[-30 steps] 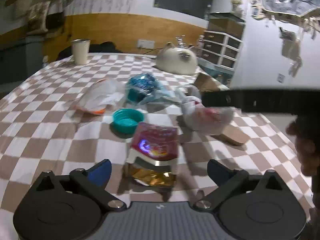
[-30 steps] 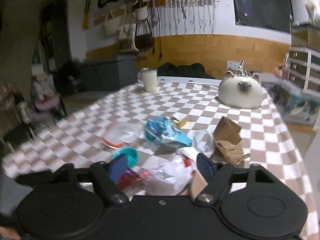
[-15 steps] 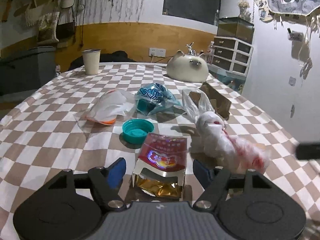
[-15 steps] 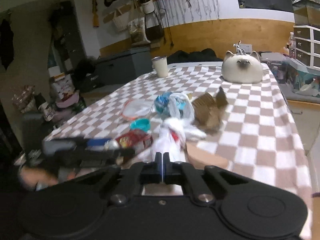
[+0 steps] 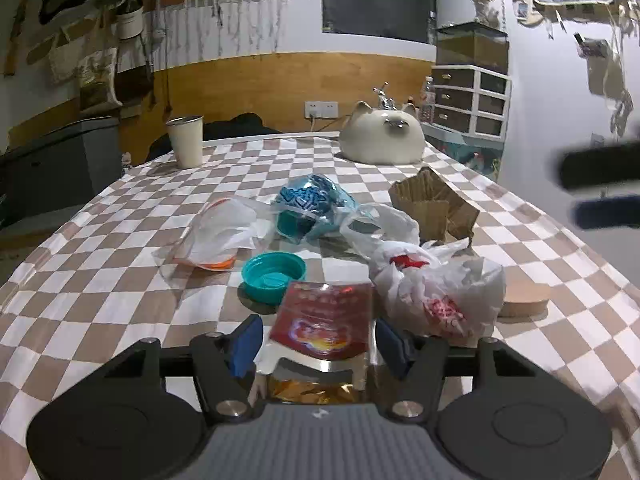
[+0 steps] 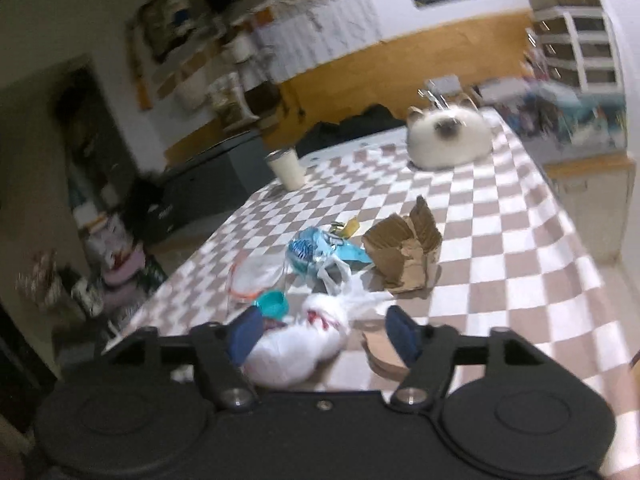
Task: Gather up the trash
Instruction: 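Grasp the red snack box with the left tool while the right tool grasps the white plastic bag, then lift the red snack box with the left tool while the right tool carries the white bag toward the wastebasket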
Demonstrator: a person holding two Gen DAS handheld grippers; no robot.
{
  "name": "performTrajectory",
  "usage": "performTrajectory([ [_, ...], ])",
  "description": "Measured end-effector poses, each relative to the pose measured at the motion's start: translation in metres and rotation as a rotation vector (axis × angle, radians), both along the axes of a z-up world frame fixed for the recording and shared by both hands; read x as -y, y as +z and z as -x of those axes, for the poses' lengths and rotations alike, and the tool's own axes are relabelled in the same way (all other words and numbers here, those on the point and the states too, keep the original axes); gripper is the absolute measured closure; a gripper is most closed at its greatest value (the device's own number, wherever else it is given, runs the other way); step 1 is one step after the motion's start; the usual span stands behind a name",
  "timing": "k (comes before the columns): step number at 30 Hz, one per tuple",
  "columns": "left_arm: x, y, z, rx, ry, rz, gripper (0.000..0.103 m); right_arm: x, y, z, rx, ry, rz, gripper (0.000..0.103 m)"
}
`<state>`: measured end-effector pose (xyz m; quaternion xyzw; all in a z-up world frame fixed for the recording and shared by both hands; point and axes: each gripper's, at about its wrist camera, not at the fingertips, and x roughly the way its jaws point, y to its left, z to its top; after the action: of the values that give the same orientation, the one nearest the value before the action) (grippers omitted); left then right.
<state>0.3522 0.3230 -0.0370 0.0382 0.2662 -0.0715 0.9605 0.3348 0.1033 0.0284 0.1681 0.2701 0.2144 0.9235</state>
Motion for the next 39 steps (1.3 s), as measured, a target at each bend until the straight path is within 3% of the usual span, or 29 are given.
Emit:
performTrajectory([
  [6, -0.002, -0.002, -0.004, -0.022, 0.003, 0.015, 0.041, -0.038, -0.022, -0.041, -0.156, -0.041, -0.042, 0.030],
  [12, 0.001, -0.003, -0.003, -0.024, 0.001, 0.002, 0.041, -0.059, -0.057, -0.063, -0.291, -0.050, -0.048, 0.037],
  [13, 0.001, -0.003, -0.003, -0.021, -0.002, -0.001, 0.041, -0.058, -0.059, -0.062, -0.298, -0.041, -0.060, 0.040],
  [15, 0.004, -0.003, -0.001, -0.013, -0.016, -0.012, 0.041, -0.049, -0.062, -0.060, -0.314, -0.006, -0.124, 0.058],
  [18, 0.008, -0.003, -0.001, -0.013, -0.033, -0.026, 0.040, -0.037, -0.060, -0.056, -0.326, 0.034, -0.153, 0.065],
  [31, 0.005, -0.003, -0.001, -0.011, -0.033, -0.009, 0.040, 0.037, -0.027, -0.004, -0.233, 0.127, 0.054, 0.073],
  [36, 0.000, -0.008, -0.012, -0.079, 0.015, 0.002, 0.040, 0.051, -0.028, 0.021, -0.237, 0.190, 0.230, 0.072],
  [39, -0.001, -0.007, -0.016, -0.075, 0.031, 0.022, 0.040, 0.056, -0.032, 0.032, -0.244, 0.211, 0.286, 0.071],
])
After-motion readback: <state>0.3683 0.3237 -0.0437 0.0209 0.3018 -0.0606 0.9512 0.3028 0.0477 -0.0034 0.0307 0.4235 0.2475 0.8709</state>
